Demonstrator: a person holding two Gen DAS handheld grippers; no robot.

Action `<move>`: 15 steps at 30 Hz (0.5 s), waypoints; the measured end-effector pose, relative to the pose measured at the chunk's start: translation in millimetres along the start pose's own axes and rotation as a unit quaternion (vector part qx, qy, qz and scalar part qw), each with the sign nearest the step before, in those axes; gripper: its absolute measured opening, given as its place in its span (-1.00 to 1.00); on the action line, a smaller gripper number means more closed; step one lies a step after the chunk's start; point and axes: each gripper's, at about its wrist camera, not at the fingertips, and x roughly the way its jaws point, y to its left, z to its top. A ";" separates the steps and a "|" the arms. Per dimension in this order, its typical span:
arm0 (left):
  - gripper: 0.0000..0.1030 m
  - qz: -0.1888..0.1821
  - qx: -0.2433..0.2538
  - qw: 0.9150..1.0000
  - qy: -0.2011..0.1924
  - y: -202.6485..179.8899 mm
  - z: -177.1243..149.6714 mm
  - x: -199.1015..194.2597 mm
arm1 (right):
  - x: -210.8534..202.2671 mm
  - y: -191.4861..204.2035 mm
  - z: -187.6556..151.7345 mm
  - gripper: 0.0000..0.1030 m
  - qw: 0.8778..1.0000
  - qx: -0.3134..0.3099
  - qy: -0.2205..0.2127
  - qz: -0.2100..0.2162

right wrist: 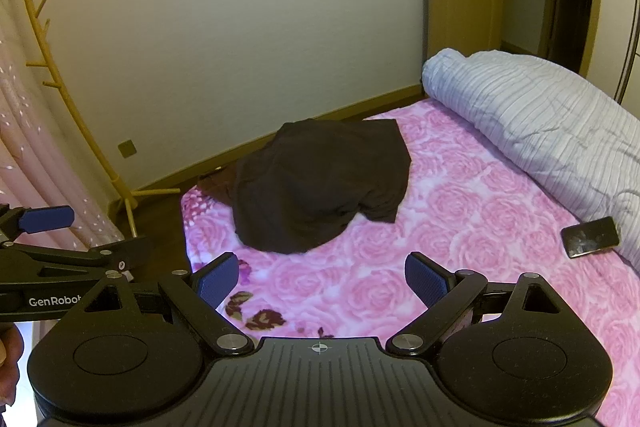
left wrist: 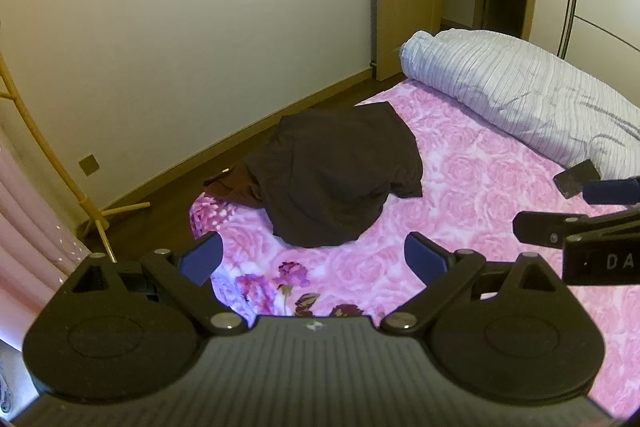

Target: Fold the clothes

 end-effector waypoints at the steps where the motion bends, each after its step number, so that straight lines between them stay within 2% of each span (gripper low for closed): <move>1: 0.86 -0.001 -0.002 1.000 0.000 -0.5 -1.3 -0.9 | 0.0 0.3 -0.6 0.80 1.000 -0.001 0.000 0.000; 9: 0.85 -0.005 -0.021 1.000 0.000 -4.2 -11.5 -8.2 | 3.3 -5.0 -3.2 0.80 1.000 0.004 0.005 0.002; 15: 0.85 -0.011 -0.023 1.000 0.011 1.6 -12.4 3.8 | -1.8 2.5 -2.8 0.80 1.000 -0.005 0.003 -0.001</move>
